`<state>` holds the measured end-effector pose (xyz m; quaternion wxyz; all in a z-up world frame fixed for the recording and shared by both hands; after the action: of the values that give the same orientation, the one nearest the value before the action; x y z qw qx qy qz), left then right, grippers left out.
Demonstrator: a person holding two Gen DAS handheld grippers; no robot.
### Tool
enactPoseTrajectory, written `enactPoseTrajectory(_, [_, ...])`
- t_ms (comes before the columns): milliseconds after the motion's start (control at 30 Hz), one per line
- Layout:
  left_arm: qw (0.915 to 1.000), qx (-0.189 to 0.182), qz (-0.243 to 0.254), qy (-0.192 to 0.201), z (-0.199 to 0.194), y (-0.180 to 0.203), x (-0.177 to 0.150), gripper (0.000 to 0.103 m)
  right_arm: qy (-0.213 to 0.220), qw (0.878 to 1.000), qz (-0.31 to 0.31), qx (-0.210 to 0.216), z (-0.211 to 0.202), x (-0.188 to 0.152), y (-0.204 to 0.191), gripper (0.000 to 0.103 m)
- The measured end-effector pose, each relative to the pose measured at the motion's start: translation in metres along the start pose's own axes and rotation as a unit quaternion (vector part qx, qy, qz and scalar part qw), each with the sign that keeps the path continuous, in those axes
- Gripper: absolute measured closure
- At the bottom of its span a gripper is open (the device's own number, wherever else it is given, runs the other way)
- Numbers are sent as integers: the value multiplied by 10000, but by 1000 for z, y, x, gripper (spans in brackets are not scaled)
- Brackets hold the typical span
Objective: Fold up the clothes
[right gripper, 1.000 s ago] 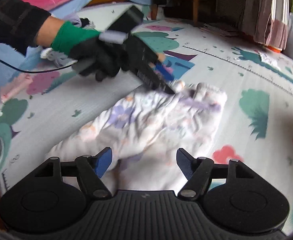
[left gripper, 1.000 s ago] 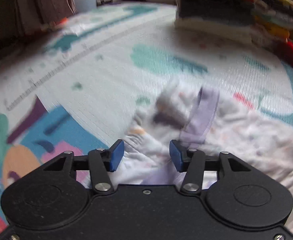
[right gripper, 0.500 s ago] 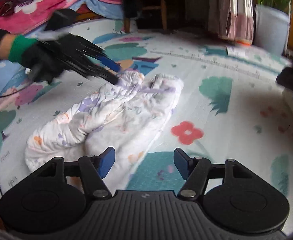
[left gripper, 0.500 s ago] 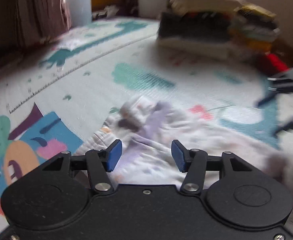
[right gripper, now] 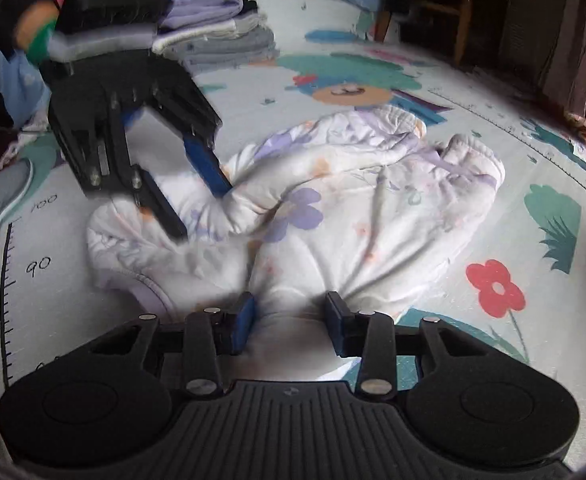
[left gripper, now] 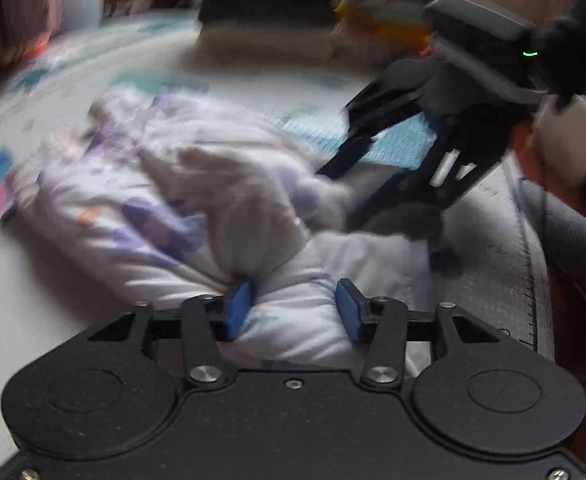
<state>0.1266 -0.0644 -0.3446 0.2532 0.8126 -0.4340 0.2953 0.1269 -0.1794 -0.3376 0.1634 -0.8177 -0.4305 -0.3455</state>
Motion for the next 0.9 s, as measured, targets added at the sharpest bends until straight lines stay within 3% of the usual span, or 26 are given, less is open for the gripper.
enactPoseTrajectory(100, [9999,-53,32,-138,-8,0,9,56,-96,9999,28,-23,-6,7,0,62])
enactPoseTrajectory(200, [9998,36,202,41,-38,1,25,51,206,9996,152,-129,-32,22,1,60])
enactPoseTrajectory(300, [9962,-28,864,123,-64,22,25,47,325,9986,-339,-226,-62,22,-13,50])
enactPoseTrajectory(400, [9800,90,1988,47,-68,59,4,47,-16,9898,-1410,-183,-70,0,-45,48])
enactPoseTrajectory(533, [9591,258,2819,-64,-49,96,-24,44,-207,9660,-2566,-242,-65,-21,-83,44])
enactPoseTrajectory(600, [9574,463,2846,-159,-31,106,-28,44,-195,9621,-2712,-227,-62,-22,-94,44])
enactPoseTrajectory(733, [9448,903,3115,-460,5,109,-31,44,-189,9615,-2728,-258,-57,-21,-103,40])
enactPoseTrajectory(833, [9528,829,2855,-610,12,102,-22,46,-189,9634,-2650,-347,-59,-23,-102,27])
enactPoseTrajectory(900, [9537,669,2826,-786,14,103,-18,62,-174,9655,-2564,-415,-60,-25,-98,25])
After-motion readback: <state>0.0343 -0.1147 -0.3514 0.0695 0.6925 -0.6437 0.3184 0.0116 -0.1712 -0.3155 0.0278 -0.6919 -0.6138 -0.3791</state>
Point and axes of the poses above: each gripper's, at about its wrist camera, not at the fingertips, and z roughly the way its jaws point, y to its right, x to its top, the point moved 8 cm from there along z, roughly the way its jaws point, and after that the axes turned 3 degrees about -z, right-handed, at the moved point
